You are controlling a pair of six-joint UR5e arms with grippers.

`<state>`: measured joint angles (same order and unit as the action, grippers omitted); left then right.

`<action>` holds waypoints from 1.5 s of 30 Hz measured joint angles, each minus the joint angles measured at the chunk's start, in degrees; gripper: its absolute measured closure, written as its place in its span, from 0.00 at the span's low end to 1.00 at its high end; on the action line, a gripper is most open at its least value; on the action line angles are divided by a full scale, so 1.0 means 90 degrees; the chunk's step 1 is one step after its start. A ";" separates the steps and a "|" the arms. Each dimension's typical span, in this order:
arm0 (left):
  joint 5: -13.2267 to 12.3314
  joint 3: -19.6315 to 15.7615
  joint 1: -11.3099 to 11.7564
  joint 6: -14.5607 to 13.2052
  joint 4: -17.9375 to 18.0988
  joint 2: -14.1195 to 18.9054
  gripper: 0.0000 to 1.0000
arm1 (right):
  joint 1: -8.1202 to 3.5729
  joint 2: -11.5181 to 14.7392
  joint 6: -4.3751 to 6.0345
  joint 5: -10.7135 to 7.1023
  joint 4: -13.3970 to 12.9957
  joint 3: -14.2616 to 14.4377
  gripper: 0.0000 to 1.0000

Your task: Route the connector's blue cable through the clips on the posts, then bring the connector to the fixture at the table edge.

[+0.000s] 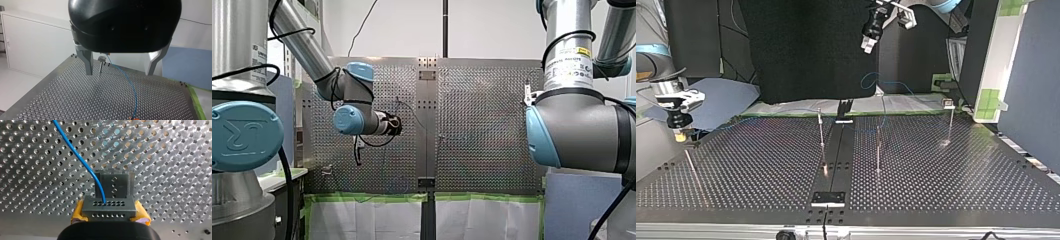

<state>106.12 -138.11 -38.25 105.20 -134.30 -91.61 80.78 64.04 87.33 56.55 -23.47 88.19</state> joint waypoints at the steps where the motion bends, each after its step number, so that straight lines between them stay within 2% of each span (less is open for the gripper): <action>1: 0.0000 -0.0001 0.0000 0.0000 -0.0003 0.0000 0.00 | -0.0002 0.0000 -0.0009 0.0007 -0.0008 0.0000 1.00; 13: -0.0013 0.0000 -0.0006 0.0000 -0.0021 0.0000 0.00 | 0.0067 -0.0019 -0.0124 0.0047 -0.0117 0.0000 1.00; 18: -0.0015 -0.0002 -0.0013 0.0000 -0.0037 0.0000 0.00 | 0.0096 -0.0036 -0.0280 0.0045 -0.0148 0.0001 1.00; 24: -0.0015 -0.0001 -0.0026 0.0000 -0.0039 0.0000 0.00 | 0.0125 -0.0052 -0.0380 0.0044 -0.0187 0.0001 1.00; 35: -0.0013 0.0000 -0.0037 0.0000 -0.0051 0.0000 0.00 | 0.0187 -0.0087 -0.0414 0.0037 -0.0373 -0.0008 1.00; 45: -0.0019 0.0004 -0.0037 0.0000 -0.0049 0.0000 0.00 | 0.0248 -0.0212 -0.0388 0.0036 -0.0452 -0.0044 1.00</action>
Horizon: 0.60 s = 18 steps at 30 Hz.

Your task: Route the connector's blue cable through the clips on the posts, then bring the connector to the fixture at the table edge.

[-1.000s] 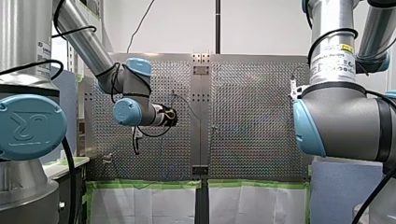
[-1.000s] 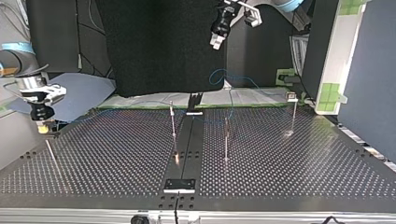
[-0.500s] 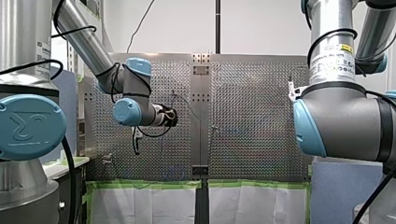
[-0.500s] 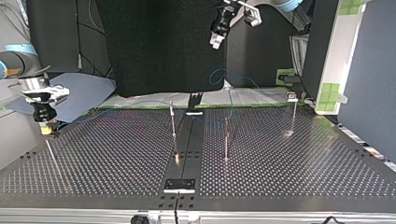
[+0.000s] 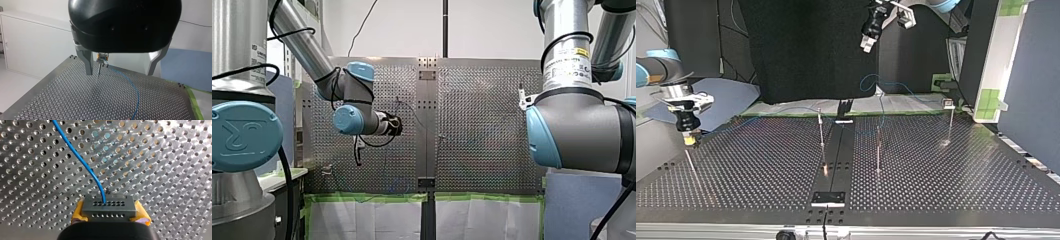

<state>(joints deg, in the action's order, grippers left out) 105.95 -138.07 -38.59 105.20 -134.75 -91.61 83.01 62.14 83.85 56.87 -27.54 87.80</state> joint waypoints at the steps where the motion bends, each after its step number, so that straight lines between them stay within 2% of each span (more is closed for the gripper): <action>1: 0.0000 0.0000 0.0000 0.0000 0.0000 0.0000 0.00 | 0.0003 -0.0026 0.0009 0.0000 0.0001 -0.0011 1.00; 6: 0.0001 -0.0002 0.0000 0.0000 0.0000 0.0000 0.00 | 0.0022 -0.0149 0.0000 0.0000 0.0017 -0.0063 1.00; 18: 0.0018 0.0009 0.0004 0.0000 0.0000 -0.0001 0.00 | 0.0040 -0.0181 0.0012 0.0000 0.0049 -0.0161 1.00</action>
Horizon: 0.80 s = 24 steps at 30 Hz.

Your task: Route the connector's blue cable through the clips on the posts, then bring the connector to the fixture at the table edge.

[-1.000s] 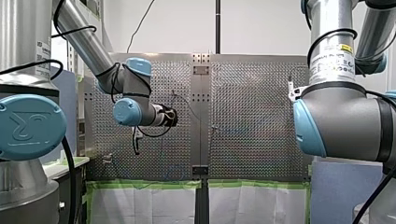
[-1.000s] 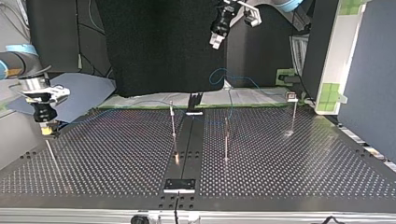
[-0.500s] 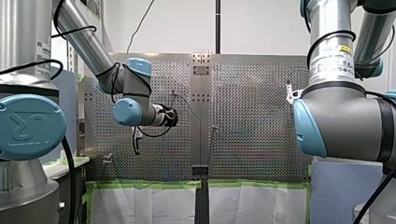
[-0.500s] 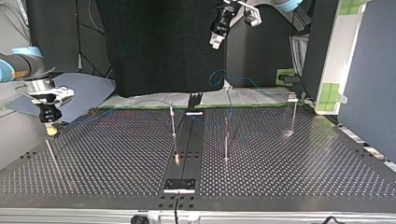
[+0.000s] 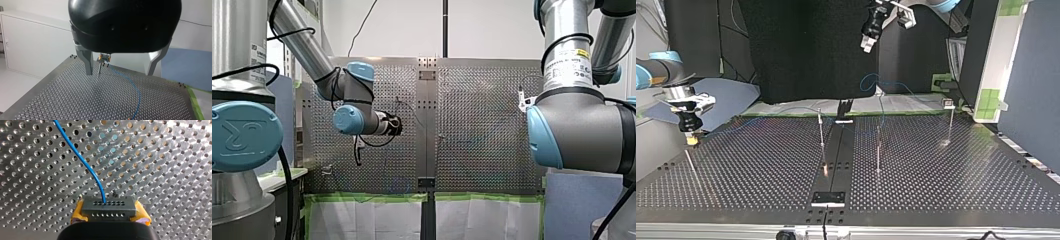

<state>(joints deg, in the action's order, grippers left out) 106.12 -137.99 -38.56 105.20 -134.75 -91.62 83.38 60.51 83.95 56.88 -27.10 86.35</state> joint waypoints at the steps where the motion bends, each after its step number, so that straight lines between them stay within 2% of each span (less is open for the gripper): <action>1: 0.0000 0.0000 -0.0001 0.0000 0.0000 0.0000 0.00 | 0.0001 0.0000 0.0001 0.0000 0.0001 -0.0008 1.00; 15: 0.0001 0.0003 -0.0002 0.0000 -0.0001 0.0001 0.00 | 0.0043 0.0029 -0.0039 0.0005 0.0314 -0.0245 1.00; 24: 0.0000 0.0004 0.0003 0.0000 0.0000 0.0001 0.00 | 0.0061 0.0053 -0.0005 0.0001 0.0417 -0.0313 1.00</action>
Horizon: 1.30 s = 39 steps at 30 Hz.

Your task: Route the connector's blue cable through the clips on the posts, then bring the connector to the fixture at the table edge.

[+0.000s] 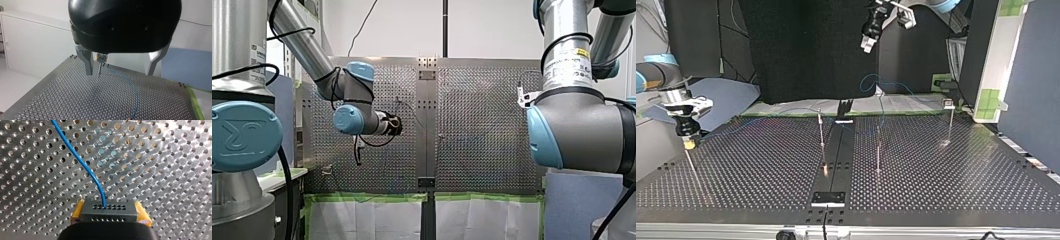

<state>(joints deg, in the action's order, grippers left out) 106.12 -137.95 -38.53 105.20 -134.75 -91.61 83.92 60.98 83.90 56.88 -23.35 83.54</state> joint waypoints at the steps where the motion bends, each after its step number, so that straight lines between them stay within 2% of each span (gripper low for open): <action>1: -0.0001 0.0002 0.0001 0.0000 0.0000 0.0000 0.00 | 0.0000 -0.0001 0.0006 -0.0001 0.0000 -0.0002 1.00; 3: -0.0004 0.0007 0.0001 0.0000 0.0000 0.0000 0.00 | -0.0042 -0.0044 -0.0065 0.0000 0.0009 -0.0002 1.00; 12: 0.0000 0.0010 0.0000 0.0000 -0.0009 0.0000 0.00 | -0.0053 -0.0054 -0.0065 0.0004 0.0011 0.0017 1.00; 13: 0.0000 0.0010 -0.0002 0.0000 -0.0009 0.0000 0.00 | -0.0054 -0.0054 -0.0066 0.0004 0.0011 0.0016 0.91; 14: 0.0000 0.0011 -0.0002 0.0000 -0.0009 0.0000 0.00 | -0.0054 -0.0056 -0.0066 0.0002 0.0014 0.0018 0.74; 15: 0.0000 0.0012 -0.0002 0.0000 -0.0009 0.0000 0.00 | -0.0054 -0.0056 -0.0065 0.0004 0.0014 0.0017 0.74; 16: 0.0001 0.0011 -0.0002 0.0000 -0.0010 0.0000 0.00 | -0.0054 -0.0056 -0.0066 0.0004 0.0014 0.0017 0.63; 17: 0.0001 0.0011 -0.0001 0.0000 -0.0010 0.0000 0.00 | -0.0054 -0.0063 -0.0065 0.0004 0.0020 0.0021 0.47; 18: 0.0001 0.0010 -0.0001 0.0000 -0.0010 0.0000 0.00 | -0.0054 -0.0061 -0.0065 0.0004 0.0019 0.0022 0.47; 20: 0.0001 0.0010 -0.0002 0.0000 -0.0010 0.0000 0.00 | -0.0054 -0.0067 -0.0066 0.0002 0.0018 0.0027 0.22; 21: 0.0001 0.0010 -0.0002 0.0000 -0.0010 0.0000 0.00 | -0.0054 -0.0066 -0.0066 0.0003 0.0019 0.0026 0.22; 22: 0.0001 0.0009 -0.0002 0.0000 -0.0010 0.0000 0.00 | -0.0054 -0.0066 -0.0066 0.0003 0.0014 0.0025 0.09; 23: 0.0001 0.0011 -0.0002 0.0000 -0.0010 0.0000 0.00 | -0.0054 -0.0068 -0.0066 0.0003 0.0023 0.0026 0.03; 25: 0.0001 0.0011 -0.0002 0.0000 -0.0010 0.0000 0.00 | -0.0054 -0.0067 -0.0066 0.0004 0.0017 0.0021 0.00; 39: 0.0006 -0.0010 0.0001 -0.0001 -0.0056 0.0000 0.00 | -0.0054 -0.0064 -0.0066 0.0004 0.0015 0.0019 0.00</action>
<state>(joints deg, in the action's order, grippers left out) 106.17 -138.04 -38.52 105.19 -135.25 -91.61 83.44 60.41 83.31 56.92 -23.22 83.71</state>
